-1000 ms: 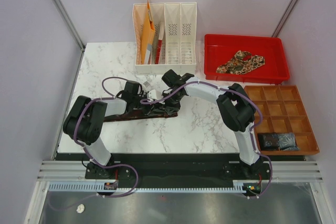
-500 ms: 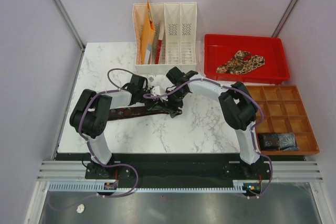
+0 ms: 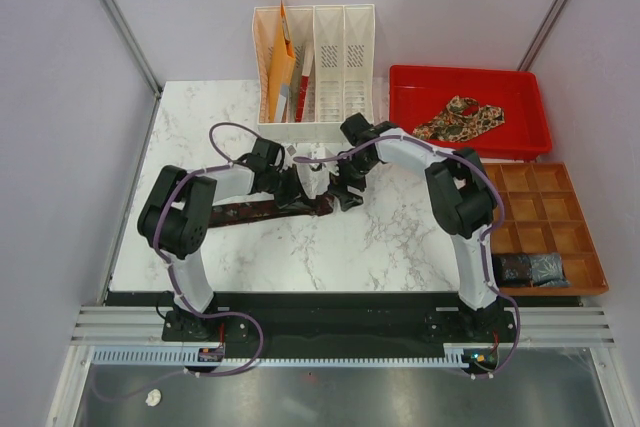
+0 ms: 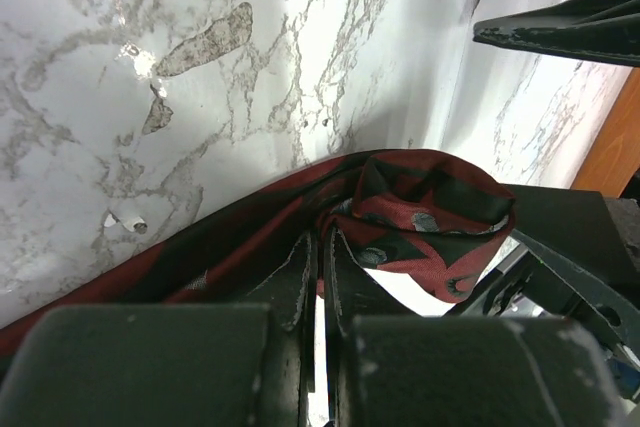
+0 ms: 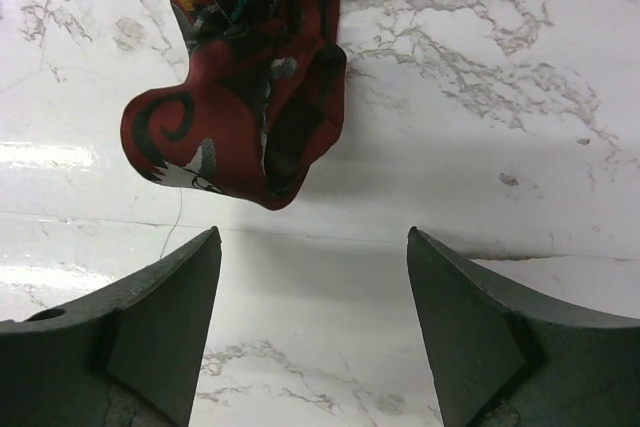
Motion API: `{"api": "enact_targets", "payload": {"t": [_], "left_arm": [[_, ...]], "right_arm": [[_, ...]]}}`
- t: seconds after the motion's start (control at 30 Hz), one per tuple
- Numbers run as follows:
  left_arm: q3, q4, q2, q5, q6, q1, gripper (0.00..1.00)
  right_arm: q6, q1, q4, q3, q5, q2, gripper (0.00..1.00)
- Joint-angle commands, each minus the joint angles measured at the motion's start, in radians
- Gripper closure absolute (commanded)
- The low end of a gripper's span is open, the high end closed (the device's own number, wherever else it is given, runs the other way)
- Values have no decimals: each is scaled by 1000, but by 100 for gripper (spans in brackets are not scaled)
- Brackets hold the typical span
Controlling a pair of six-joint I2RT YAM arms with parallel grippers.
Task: Roll the ties
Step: Roll the tie at the center of the board.
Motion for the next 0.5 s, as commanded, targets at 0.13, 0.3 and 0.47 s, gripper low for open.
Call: {"api": "enact_targets", "payload": {"t": [0.13, 0.3, 0.47], "left_arm": [[35, -64, 48, -82, 89, 2, 98], [44, -64, 55, -84, 87, 1, 98], [51, -58, 71, -66, 80, -7, 98]], "right_arm": [[-43, 26, -14, 53, -116, 10, 18], [-35, 48, -14, 39, -207, -11, 25], [-12, 57, -4, 19, -213, -11, 35]]}}
